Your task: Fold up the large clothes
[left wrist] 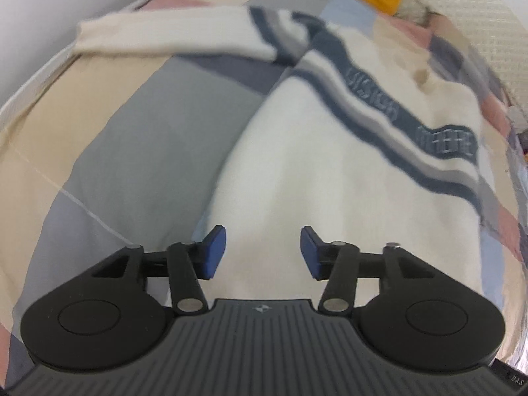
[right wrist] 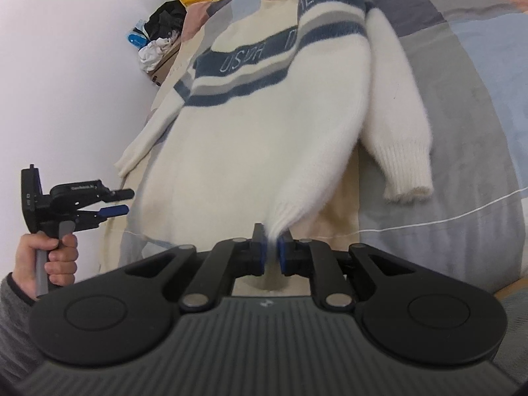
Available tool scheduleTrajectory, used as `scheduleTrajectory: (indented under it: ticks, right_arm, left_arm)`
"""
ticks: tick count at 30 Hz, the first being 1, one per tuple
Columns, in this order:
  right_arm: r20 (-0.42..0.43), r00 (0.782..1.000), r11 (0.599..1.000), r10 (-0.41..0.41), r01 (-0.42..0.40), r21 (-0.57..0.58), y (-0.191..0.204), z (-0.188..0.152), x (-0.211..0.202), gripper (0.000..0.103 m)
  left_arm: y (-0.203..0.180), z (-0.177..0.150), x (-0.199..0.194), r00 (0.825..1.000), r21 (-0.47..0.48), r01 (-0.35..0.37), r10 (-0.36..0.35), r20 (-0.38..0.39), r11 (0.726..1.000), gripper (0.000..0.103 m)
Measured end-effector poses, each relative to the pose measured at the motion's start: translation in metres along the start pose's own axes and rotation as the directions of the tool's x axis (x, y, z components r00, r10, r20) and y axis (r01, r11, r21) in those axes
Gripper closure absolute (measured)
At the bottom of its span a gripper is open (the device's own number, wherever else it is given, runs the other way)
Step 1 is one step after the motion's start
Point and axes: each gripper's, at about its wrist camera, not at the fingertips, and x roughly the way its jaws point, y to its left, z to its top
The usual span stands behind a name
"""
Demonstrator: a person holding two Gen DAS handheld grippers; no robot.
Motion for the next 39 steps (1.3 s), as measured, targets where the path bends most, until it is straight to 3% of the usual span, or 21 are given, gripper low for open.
scheduleTrajectory:
  ticks: [1,3,5,7,13,22,25,28,31,39]
  right_arm:
    - [0.001,1.0,1.0,-0.003,0.003,0.001,0.0,0.001,-0.002,0.081]
    - [0.014,1.0,1.0,-0.018,0.018,-0.004,0.0,0.004,-0.008,0.058]
    - [0.053,0.998,1.0,-0.021,0.022,-0.012,0.0,0.008,-0.016,0.047]
    - [0.1,0.994,0.998,-0.05,0.053,-0.033,-0.001,0.013,-0.023,0.048]
    - [0.208,0.972,0.994,-0.11,0.102,0.047,-0.024,0.038,-0.035,0.048]
    - [0.212,0.955,0.972,-0.205,0.174,0.158,-0.072,0.082,-0.011,0.049]
    - [0.183,0.959,0.965,-0.216,0.181,0.19,-0.088,0.086,0.001,0.051]
    - [0.144,0.964,0.955,-0.222,0.185,0.231,-0.105,0.089,0.012,0.052]
    - [0.128,0.968,0.952,-0.214,0.177,0.25,-0.112,0.093,0.018,0.052]
    - [0.088,0.973,0.949,-0.212,0.184,0.255,-0.124,0.101,0.037,0.052]
  left_arm:
    - [-0.006,0.0,-0.004,1.0,0.006,0.011,-0.011,0.006,1.0,0.043]
    - [-0.019,-0.002,-0.015,0.999,0.019,0.026,-0.026,0.018,0.999,0.043]
    - [-0.042,-0.005,-0.023,0.998,0.05,0.042,-0.044,0.036,0.998,0.043]
    - [-0.065,-0.008,-0.032,0.996,0.082,0.065,-0.069,0.047,0.994,0.043]
    - [-0.143,-0.019,-0.042,0.988,0.184,0.145,-0.153,0.029,0.972,0.043]
    - [-0.244,-0.027,-0.031,0.976,0.303,0.181,-0.208,0.06,0.936,0.043]
    - [-0.27,-0.03,-0.014,0.974,0.326,0.186,-0.217,0.063,0.927,0.043]
    - [-0.286,-0.03,0.014,0.974,0.328,0.208,-0.226,0.016,0.922,0.043]
    - [-0.3,-0.031,0.038,0.978,0.364,0.184,-0.205,0.021,0.913,0.043]
    - [-0.307,-0.024,0.11,0.982,0.406,0.162,-0.186,0.02,0.9,0.043]
